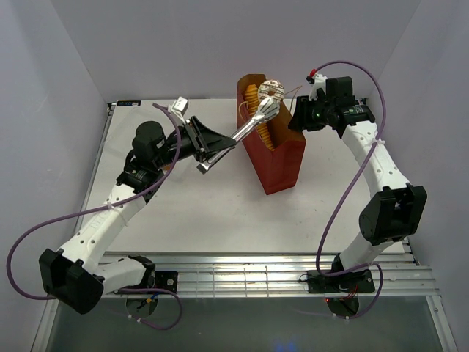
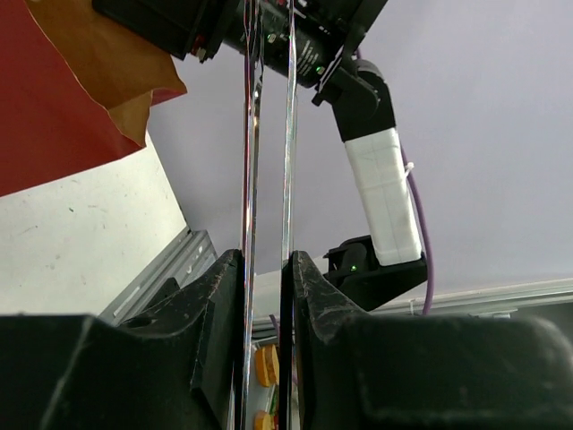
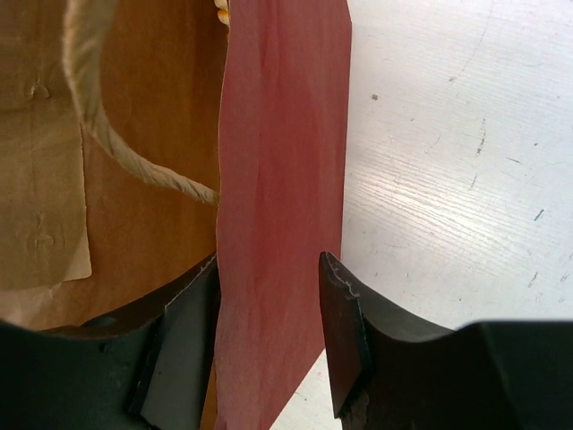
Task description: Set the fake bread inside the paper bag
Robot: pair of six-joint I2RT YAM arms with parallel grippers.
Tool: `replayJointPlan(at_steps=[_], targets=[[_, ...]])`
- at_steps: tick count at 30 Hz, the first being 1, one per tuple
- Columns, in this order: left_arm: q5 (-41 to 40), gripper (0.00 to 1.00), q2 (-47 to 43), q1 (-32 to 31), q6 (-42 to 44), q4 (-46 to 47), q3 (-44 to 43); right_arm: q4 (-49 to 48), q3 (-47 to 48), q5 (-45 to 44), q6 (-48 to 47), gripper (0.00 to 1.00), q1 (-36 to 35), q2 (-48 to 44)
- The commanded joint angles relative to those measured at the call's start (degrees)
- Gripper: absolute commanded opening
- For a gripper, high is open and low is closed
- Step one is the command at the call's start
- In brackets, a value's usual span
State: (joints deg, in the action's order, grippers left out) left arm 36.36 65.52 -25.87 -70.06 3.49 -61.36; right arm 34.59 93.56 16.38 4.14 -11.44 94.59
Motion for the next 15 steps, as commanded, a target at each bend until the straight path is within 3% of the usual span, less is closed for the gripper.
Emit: replayJointPlan(at_steps=[1, 7, 15], targets=[[-3.75, 0.22, 0.57, -3.22, 0.1, 2.31, 0.36, -0.22, 2.68, -1.09, 0.08, 0.52, -0.25, -2.83], [-5.33, 0.39, 0.93, -4.37, -1.74, 4.16, 3.35, 0.04, 2.51, -1.26, -0.45, 0.52, -0.25, -3.0], [-5.6, 0.5, 1.19, -4.37, -2.18, 4.42, 3.97, 0.13, 2.77, -1.35, -0.72, 0.52, -0.16, -3.0]])
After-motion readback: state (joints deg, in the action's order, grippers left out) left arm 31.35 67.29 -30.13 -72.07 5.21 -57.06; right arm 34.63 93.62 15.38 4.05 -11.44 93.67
